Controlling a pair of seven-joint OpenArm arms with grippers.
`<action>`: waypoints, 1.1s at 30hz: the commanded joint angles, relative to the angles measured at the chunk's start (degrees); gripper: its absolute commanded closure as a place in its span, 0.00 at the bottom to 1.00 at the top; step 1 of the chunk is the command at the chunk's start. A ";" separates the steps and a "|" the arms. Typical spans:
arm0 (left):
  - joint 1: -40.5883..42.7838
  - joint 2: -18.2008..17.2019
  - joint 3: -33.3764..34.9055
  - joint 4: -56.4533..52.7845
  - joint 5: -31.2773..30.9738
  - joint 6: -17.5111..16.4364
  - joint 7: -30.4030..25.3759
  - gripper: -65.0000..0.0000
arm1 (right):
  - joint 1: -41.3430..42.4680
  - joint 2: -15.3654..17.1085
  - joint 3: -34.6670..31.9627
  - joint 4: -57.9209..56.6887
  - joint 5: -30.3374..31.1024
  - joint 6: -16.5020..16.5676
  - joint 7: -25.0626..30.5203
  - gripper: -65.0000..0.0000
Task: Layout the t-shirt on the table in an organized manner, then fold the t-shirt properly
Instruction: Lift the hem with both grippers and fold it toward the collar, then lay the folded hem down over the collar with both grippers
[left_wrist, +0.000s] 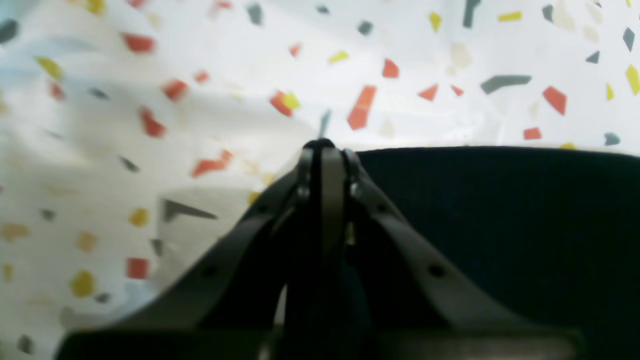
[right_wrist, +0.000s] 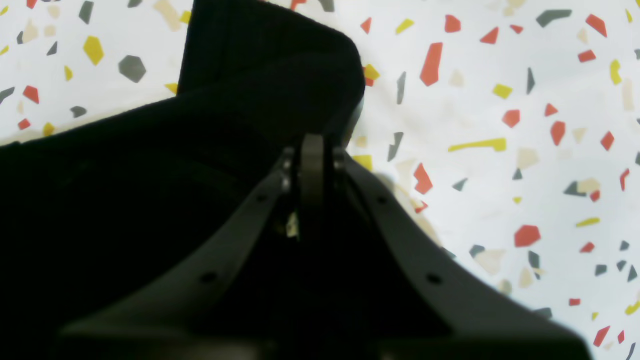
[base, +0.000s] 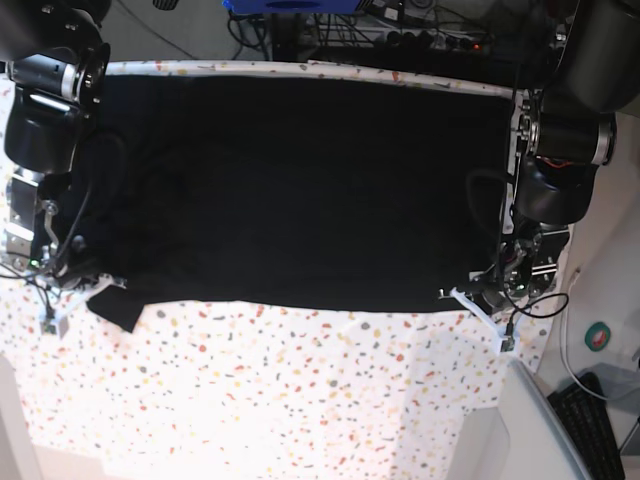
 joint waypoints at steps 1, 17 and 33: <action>-1.00 -0.98 -0.12 2.88 -0.35 0.21 -0.85 1.00 | 1.70 0.81 0.02 1.55 0.45 0.40 1.15 1.00; 15.17 -1.68 -13.83 37.25 -0.26 0.21 17.17 1.00 | -6.30 0.81 0.46 17.73 0.45 0.49 0.89 1.00; 34.16 -1.59 -20.78 60.11 -0.35 0.21 17.52 1.00 | -17.47 0.72 0.64 30.03 0.45 0.57 0.89 1.00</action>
